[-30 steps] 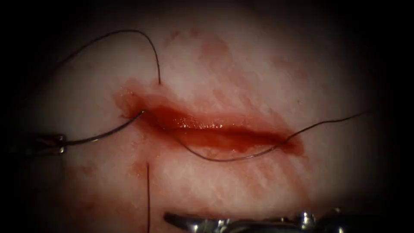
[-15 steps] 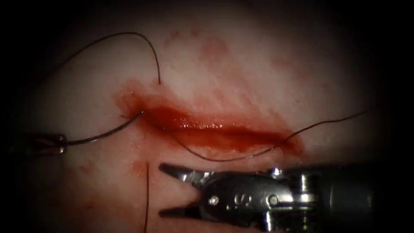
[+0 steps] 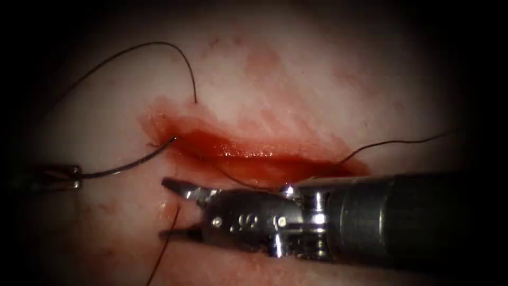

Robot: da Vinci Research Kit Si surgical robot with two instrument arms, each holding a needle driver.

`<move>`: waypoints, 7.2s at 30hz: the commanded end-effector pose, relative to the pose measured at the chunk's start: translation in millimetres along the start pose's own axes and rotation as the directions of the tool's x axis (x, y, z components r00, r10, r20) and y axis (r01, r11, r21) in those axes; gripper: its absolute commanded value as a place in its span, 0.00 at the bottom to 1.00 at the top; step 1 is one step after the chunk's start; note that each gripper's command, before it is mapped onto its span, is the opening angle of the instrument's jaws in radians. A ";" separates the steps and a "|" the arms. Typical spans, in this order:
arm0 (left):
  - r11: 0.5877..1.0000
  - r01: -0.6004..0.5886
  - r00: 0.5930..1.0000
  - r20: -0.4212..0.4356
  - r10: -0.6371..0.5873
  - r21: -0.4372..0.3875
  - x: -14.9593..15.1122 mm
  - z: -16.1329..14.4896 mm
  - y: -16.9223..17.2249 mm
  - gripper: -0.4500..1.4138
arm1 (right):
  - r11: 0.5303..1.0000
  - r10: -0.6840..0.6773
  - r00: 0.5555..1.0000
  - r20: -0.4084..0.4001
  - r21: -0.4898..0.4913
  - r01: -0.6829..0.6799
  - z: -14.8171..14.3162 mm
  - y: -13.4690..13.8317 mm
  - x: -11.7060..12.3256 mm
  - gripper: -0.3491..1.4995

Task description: Wound Closure

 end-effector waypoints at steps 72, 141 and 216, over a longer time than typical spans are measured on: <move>1.000 0.001 1.000 0.008 -0.001 0.002 -1.2 1.0 0.7 0.00 | 1.000 -0.028 0.999 -0.017 -0.007 0.028 -1.0 -0.5 1.0 0.76; 1.000 0.010 1.000 0.008 -0.010 0.001 -1.5 1.1 0.9 0.00 | 0.998 -0.054 0.998 -0.014 0.024 0.054 -9.5 -2.0 0.7 0.78; 1.000 0.013 1.000 0.009 -0.013 0.000 -1.8 1.2 1.2 0.00 | 0.998 -0.017 0.998 -0.063 0.056 0.020 -7.8 -1.2 0.1 0.80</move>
